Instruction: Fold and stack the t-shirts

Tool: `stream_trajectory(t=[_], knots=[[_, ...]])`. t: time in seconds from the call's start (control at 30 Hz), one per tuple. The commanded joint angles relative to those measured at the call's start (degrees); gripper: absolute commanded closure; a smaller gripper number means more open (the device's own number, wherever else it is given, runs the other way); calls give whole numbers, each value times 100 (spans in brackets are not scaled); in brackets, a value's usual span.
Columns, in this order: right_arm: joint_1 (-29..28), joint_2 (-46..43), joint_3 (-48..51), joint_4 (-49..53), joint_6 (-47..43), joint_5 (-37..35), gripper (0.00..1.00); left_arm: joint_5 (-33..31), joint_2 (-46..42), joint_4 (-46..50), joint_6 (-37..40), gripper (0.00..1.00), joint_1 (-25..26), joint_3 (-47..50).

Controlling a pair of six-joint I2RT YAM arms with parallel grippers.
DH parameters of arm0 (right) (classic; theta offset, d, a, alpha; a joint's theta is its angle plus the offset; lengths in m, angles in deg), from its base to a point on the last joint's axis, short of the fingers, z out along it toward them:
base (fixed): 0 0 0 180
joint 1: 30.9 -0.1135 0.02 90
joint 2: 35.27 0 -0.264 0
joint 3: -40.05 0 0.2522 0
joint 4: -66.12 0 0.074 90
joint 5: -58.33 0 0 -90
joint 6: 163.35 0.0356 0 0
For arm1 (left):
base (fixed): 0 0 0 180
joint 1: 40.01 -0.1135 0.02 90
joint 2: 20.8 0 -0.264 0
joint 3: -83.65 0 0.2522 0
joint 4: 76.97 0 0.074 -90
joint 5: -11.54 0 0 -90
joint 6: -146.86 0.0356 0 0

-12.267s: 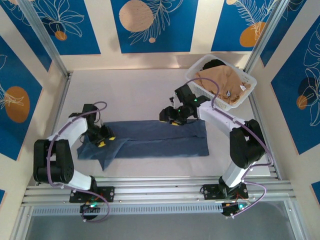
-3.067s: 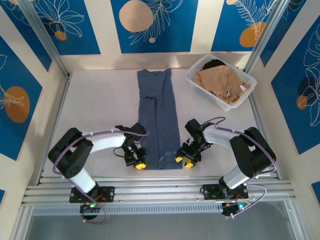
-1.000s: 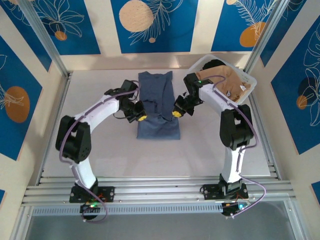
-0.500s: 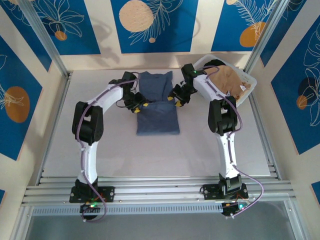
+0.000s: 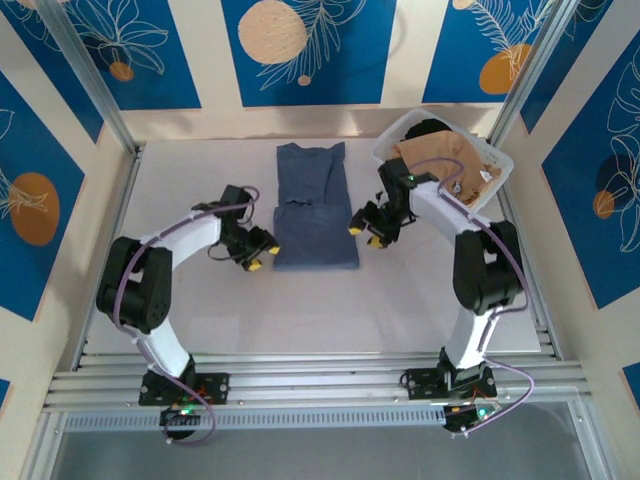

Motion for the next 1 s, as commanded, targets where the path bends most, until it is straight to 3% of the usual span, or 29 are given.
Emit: stream_trajectory(t=[0.0, 0.17, 0.33, 0.53, 0.63, 0.73, 0.83, 0.97], knots=[[-64, -182, 750, -690, 345, 437, 45, 488, 64, -790, -692, 46, 202, 267], [-61, -65, 1181, -1067, 621, 603, 45, 361, 266, -1174, -1216, 45, 304, 418], [-72, 430, 921, -1080, 665, 647, 47, 417, 666, -1451, -1314, 49, 332, 322], [-146, 836, 587, -817, 788, 606, 55, 275, 1048, -1342, -1197, 71, 344, -185], [-169, 961, 540, -877, 914, 581, 64, 167, 1173, -1205, -1072, 87, 335, -429], [-177, 1034, 412, -869, 964, 427, 80, 91, 1133, -1085, -986, 99, 340, -510], [-180, 939, 276, -763, 966, 232, 98, -38, 913, -822, -827, 100, 339, -526], [-177, 517, 328, -439, 919, 155, 100, -91, 516, -210, -425, 100, 350, -573]])
